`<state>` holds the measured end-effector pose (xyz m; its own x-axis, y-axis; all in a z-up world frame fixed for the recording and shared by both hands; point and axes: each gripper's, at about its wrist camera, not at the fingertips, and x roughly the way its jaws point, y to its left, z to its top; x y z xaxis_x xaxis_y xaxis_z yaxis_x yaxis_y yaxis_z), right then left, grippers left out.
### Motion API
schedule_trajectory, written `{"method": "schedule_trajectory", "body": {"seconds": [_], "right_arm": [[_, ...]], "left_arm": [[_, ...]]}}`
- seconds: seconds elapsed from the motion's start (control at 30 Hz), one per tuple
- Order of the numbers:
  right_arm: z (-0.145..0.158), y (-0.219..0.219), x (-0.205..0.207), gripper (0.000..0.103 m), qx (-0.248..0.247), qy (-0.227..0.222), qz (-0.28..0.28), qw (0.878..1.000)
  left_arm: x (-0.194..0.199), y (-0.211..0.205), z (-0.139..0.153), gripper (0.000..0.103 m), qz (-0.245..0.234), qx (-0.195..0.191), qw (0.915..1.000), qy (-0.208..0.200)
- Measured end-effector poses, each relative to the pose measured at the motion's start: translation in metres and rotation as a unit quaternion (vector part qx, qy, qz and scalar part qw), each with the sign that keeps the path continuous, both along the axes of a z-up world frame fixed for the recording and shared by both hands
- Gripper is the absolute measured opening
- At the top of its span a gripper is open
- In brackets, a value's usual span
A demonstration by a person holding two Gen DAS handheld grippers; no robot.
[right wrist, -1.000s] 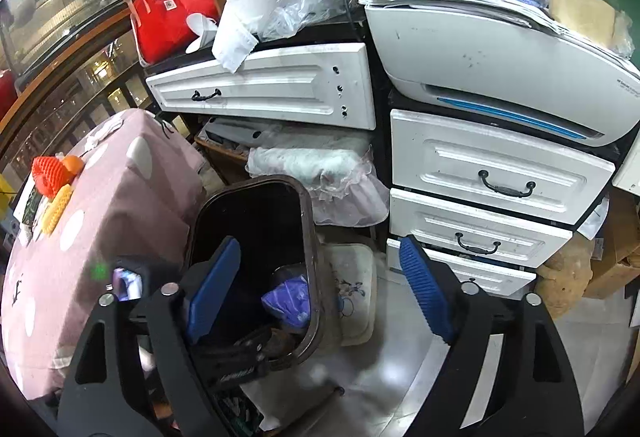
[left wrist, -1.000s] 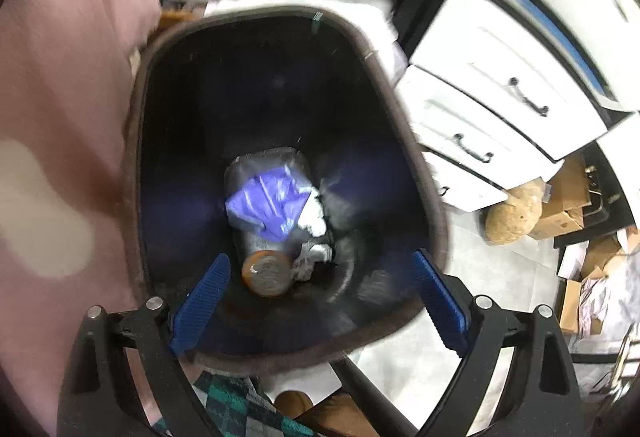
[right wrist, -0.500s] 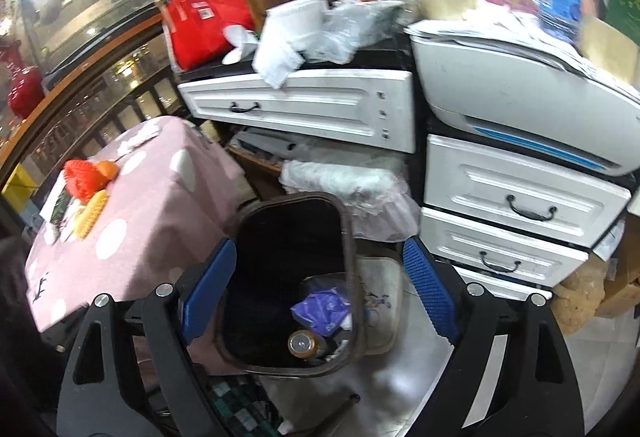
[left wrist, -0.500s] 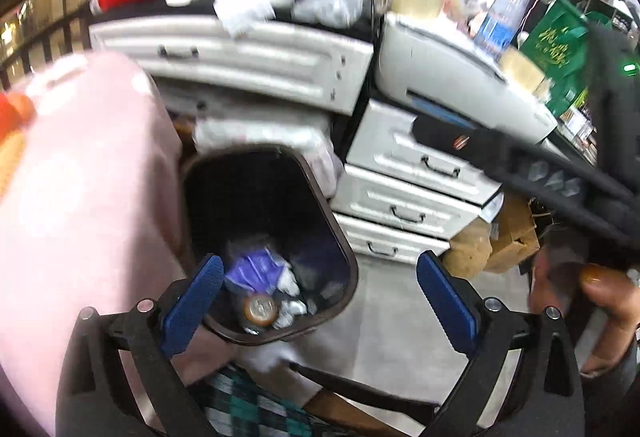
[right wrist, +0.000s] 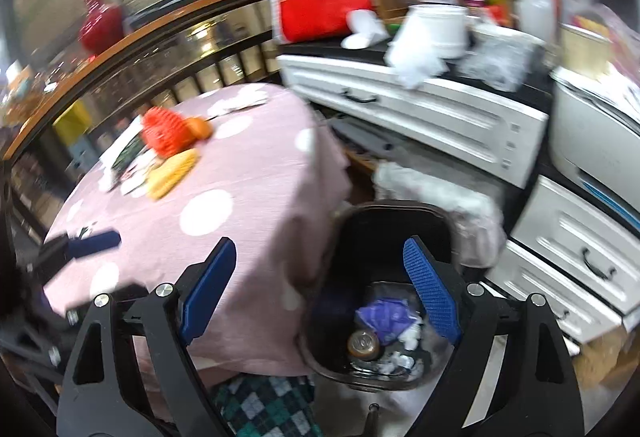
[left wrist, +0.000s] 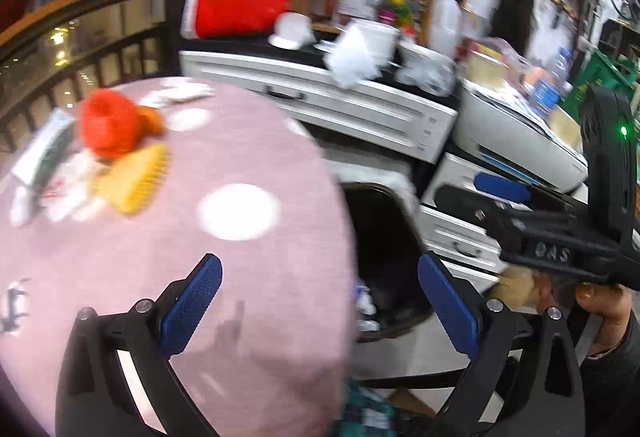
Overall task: Collect trash
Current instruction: 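Move both grippers back over the table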
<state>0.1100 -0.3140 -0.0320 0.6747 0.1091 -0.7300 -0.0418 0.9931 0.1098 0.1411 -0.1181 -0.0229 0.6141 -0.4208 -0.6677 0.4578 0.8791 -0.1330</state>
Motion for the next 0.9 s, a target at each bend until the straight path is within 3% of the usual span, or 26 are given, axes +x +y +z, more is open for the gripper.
{"method": "schedule_trajectory", "body": {"seconds": [0.27, 0.57, 0.7, 0.9], "right_arm": [[-0.012, 0.074, 0.033, 0.085, -0.006, 0.025, 0.091, 0.996], [-0.032, 0.140, 0.087, 0.085, 0.005, 0.066, 0.166, 0.984], [-0.040, 0.171, 0.111, 0.085, -0.010, 0.075, 0.198, 0.977], [-0.053, 0.215, 0.150, 0.085, -0.056, 0.078, 0.237, 0.967]], "left_arm": [[0.022, 0.089, 0.002, 0.097, 0.097, 0.009, 0.9952, -0.009], [0.060, 0.177, -0.006, 0.096, 0.183, 0.048, 0.9818, -0.014], [0.080, 0.206, -0.007, 0.096, 0.198, 0.047, 0.9790, -0.005], [0.124, 0.228, -0.002, 0.096, 0.191, 0.076, 0.9786, -0.005]]}}
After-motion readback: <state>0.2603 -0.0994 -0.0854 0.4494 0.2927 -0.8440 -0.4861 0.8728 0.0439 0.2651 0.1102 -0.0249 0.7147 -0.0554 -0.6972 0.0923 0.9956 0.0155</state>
